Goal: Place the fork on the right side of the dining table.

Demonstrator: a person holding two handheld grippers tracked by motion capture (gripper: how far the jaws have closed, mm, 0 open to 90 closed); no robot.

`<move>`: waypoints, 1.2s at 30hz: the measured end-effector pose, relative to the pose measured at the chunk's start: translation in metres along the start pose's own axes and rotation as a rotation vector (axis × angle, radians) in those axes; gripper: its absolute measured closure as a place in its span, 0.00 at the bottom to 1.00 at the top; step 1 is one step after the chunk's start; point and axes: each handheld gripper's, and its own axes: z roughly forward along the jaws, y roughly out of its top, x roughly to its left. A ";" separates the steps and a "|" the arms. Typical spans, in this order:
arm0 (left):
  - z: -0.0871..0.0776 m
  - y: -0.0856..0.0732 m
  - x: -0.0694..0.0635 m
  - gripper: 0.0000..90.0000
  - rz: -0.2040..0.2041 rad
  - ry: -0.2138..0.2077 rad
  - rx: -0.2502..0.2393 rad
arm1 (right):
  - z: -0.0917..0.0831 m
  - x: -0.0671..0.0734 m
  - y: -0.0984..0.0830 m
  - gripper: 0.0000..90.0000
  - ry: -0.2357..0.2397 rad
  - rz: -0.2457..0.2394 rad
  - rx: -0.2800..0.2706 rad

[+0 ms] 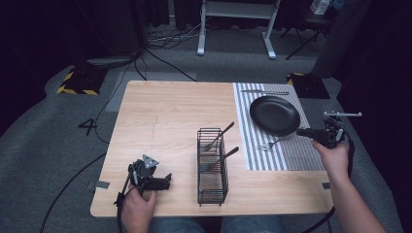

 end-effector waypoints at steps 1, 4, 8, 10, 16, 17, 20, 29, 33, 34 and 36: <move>0.000 0.000 0.000 0.00 0.000 0.000 0.000 | 0.001 -0.002 -0.001 0.75 -0.009 0.002 0.006; 0.000 0.000 0.000 0.00 0.000 0.000 0.000 | 0.002 -0.004 -0.002 0.75 -0.011 0.007 0.010; 0.000 0.000 0.000 0.00 0.000 0.000 0.000 | 0.004 -0.010 -0.005 0.75 -0.018 0.020 0.019; 0.000 0.000 0.000 0.00 -0.001 -0.001 0.000 | 0.005 -0.011 -0.006 0.74 -0.018 0.020 0.020; 0.000 0.000 0.000 0.00 -0.001 0.000 0.000 | 0.008 -0.016 -0.008 0.74 -0.022 0.032 0.032; 0.000 0.000 0.000 0.00 0.000 0.000 0.000 | 0.009 -0.017 -0.009 0.74 -0.023 0.034 0.032; 0.000 0.000 0.000 0.00 0.000 0.000 0.000 | 0.010 -0.018 -0.010 0.74 -0.021 0.039 0.039; 0.000 0.000 0.000 0.00 0.000 0.000 0.000 | 0.014 -0.024 -0.015 0.74 -0.022 0.059 0.049; 0.000 0.000 0.000 0.00 -0.002 -0.001 0.000 | 0.016 -0.028 -0.017 0.74 -0.025 0.066 0.053; 0.000 0.000 0.000 0.00 -0.002 -0.001 0.000 | 0.016 -0.028 -0.017 0.74 -0.025 0.066 0.053; 0.000 0.000 0.000 0.00 -0.002 -0.001 0.000 | 0.017 -0.031 -0.018 0.74 -0.028 0.071 0.057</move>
